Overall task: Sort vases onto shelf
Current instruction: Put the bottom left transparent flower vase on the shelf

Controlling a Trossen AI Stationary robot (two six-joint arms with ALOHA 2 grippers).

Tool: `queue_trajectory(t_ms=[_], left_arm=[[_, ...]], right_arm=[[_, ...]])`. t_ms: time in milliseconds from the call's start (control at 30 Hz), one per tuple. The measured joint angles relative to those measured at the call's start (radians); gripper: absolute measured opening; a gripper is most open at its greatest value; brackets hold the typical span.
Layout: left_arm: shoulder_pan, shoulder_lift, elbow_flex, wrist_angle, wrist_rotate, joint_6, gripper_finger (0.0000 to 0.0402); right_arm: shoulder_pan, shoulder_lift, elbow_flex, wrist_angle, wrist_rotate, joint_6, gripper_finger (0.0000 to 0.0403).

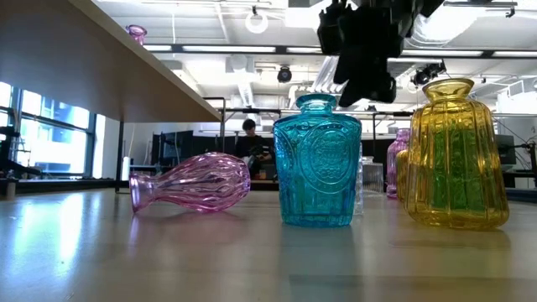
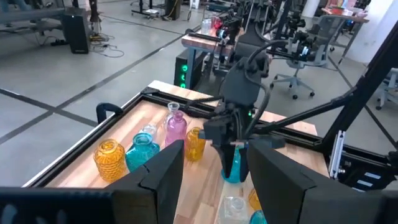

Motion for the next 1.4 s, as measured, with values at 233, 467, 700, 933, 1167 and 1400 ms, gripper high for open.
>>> queue_trajectory(t_ms=[233,467,700,933,1167,1400], left_arm=[[0.0,0.0,0.0,0.0,0.0,-0.002,0.017],[0.0,0.0,0.0,0.0,-0.008,-0.002,0.017],[0.0,0.0,0.0,0.0,-0.01,-0.008,0.017],[0.0,0.0,0.0,0.0,-0.011,-0.021,0.017],[0.0,0.0,0.0,-0.001,-0.011,-0.017,0.017],[0.0,0.0,0.0,-0.001,-0.032,-0.002,0.017]], right_arm=[[-0.008,0.023,0.0,0.008,-0.005,-0.054,0.0151],[-0.008,0.083,0.0,0.035,-0.006,-0.089,0.0151],[-0.007,0.14,0.0,0.109,-0.036,-0.088,0.0151],[-0.007,0.157,0.0,0.106,-0.047,-0.105,0.0151],[0.006,0.157,0.0,0.063,-0.049,-0.111,0.0151],[0.003,0.189,0.005,0.086,-0.055,-0.113,0.0151]])
